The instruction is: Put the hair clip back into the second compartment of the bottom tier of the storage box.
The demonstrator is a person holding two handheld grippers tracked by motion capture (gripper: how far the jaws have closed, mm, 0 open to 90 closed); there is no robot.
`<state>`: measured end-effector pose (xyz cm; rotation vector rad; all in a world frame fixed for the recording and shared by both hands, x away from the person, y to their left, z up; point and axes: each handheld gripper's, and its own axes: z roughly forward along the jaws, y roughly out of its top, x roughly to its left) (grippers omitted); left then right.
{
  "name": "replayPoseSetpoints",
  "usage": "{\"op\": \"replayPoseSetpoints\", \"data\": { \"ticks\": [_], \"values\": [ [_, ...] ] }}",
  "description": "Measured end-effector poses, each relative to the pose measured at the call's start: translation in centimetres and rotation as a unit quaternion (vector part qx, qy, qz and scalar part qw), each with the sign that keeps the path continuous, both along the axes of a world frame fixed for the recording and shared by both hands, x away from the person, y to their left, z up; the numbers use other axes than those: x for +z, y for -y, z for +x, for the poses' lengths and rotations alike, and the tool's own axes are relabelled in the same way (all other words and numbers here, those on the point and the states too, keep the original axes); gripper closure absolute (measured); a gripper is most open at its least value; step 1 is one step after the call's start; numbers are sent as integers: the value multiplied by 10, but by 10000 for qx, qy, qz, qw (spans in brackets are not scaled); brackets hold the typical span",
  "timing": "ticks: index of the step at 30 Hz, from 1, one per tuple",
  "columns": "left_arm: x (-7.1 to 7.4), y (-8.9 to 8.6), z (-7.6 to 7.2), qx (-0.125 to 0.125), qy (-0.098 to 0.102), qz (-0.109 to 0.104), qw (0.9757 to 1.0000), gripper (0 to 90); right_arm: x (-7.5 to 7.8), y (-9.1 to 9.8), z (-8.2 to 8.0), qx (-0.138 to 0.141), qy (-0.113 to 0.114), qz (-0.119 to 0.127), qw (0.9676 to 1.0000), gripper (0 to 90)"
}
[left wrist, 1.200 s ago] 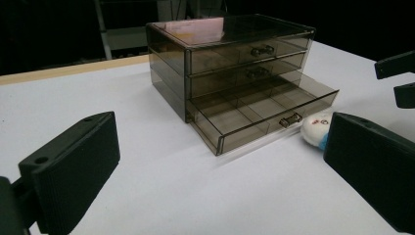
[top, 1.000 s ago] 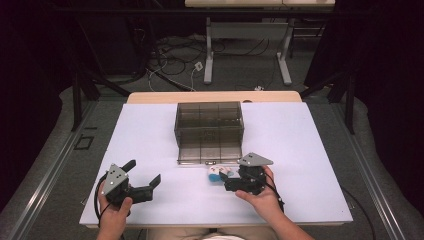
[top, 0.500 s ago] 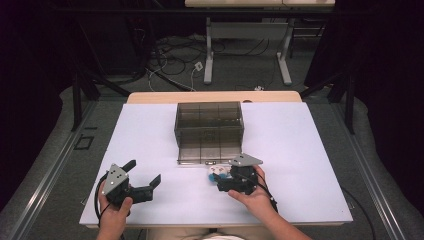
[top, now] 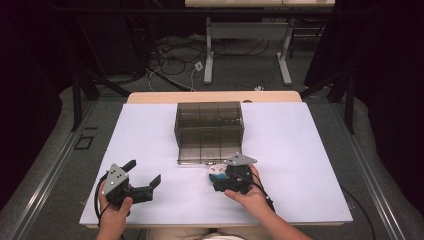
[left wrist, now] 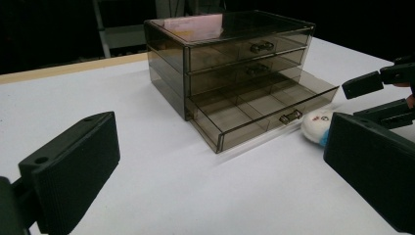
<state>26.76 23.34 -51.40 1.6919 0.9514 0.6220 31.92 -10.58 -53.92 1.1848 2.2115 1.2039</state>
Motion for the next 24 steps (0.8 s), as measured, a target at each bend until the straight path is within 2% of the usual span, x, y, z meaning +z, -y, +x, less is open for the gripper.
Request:
{"op": "replayPoseSetpoints", "data": {
  "ticks": [4, 6, 7, 8, 14, 24],
  "values": [
    [0, 0, 0, -4, 16, 4, 10000, 3, -3, -3, 2, 25, -27, -5, 10000, 150],
    [0, 0, 0, -5, 14, 3, 10000, 3, -3, -5, 3, 24, -121, -34, 9999, 151],
    [0, 0, 0, -4, 13, -2, 10000, 3, -5, -6, 4, -5, -99, 45, 9999, 151],
    [0, 0, 0, -5, 12, 0, 10000, 3, -5, -6, 4, 3, -142, -7, 9999, 152],
    [0, 0, 1, -8, 24, 1, 10000, 3, -8, -10, 8, 9, -134, 32, 9999, 171],
    [0, -1, 1, -9, 12, 53, 10000, 3, -16, -14, 14, -40, -387, 15, 9992, 182]
  ]
}}
